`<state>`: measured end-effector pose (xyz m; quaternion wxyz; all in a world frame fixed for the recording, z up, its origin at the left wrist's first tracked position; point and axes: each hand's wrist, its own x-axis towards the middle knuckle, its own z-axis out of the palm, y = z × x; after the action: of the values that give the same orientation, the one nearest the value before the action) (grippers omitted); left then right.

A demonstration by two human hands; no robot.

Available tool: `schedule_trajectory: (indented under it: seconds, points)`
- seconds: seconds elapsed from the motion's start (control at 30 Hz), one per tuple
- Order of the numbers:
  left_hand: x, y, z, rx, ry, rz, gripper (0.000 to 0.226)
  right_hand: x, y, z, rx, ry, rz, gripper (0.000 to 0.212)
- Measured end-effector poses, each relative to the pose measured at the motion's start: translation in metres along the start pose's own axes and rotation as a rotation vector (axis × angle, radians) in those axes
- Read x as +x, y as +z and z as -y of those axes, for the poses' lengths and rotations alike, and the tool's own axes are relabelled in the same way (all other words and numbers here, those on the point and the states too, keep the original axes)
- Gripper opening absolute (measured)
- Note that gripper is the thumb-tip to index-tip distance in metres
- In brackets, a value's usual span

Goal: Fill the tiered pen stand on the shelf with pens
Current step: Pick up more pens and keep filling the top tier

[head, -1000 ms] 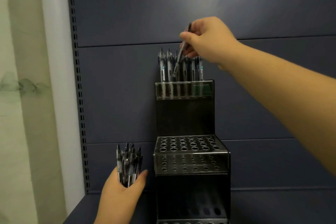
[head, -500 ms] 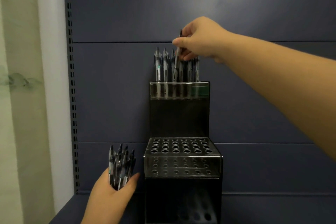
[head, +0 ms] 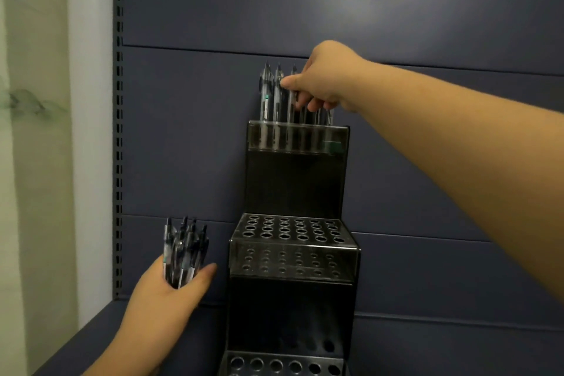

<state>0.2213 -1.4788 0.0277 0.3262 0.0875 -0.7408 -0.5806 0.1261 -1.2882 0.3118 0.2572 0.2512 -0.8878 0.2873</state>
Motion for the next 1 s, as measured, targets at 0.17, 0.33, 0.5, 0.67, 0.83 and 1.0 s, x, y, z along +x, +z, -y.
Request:
schedule_trajectory:
  seconds: [0.17, 0.33, 0.5, 0.67, 0.83, 1.0]
  points:
    - [-0.004, -0.001, -0.003, -0.076, -0.005, 0.037, 0.02, -0.017, 0.0, -0.001, -0.087, 0.048, -0.041, 0.046]
    - [-0.011, -0.005, -0.011, -0.088, 0.04, 0.089, 0.014, -0.063, 0.028, 0.007, -0.199, -0.115, -0.305, 0.04]
    - [-0.014, -0.009, -0.02, -0.127, 0.084, 0.081, 0.013, -0.127, 0.079, 0.04, -0.394, -0.321, 0.05, 0.037]
    - [-0.018, -0.014, -0.027, -0.22, 0.109, 0.117, 0.016, -0.152, 0.109, 0.054, -0.396, -0.362, 0.166, 0.037]
    - [-0.022, -0.013, -0.029, -0.217, 0.138, 0.118, 0.005, -0.164, 0.117, 0.057, -0.257, -0.252, 0.172, 0.038]
    - [-0.02, -0.015, -0.033, -0.132, 0.186, 0.065, 0.009, -0.164, 0.12, 0.062, -0.146, -0.167, 0.085, 0.031]
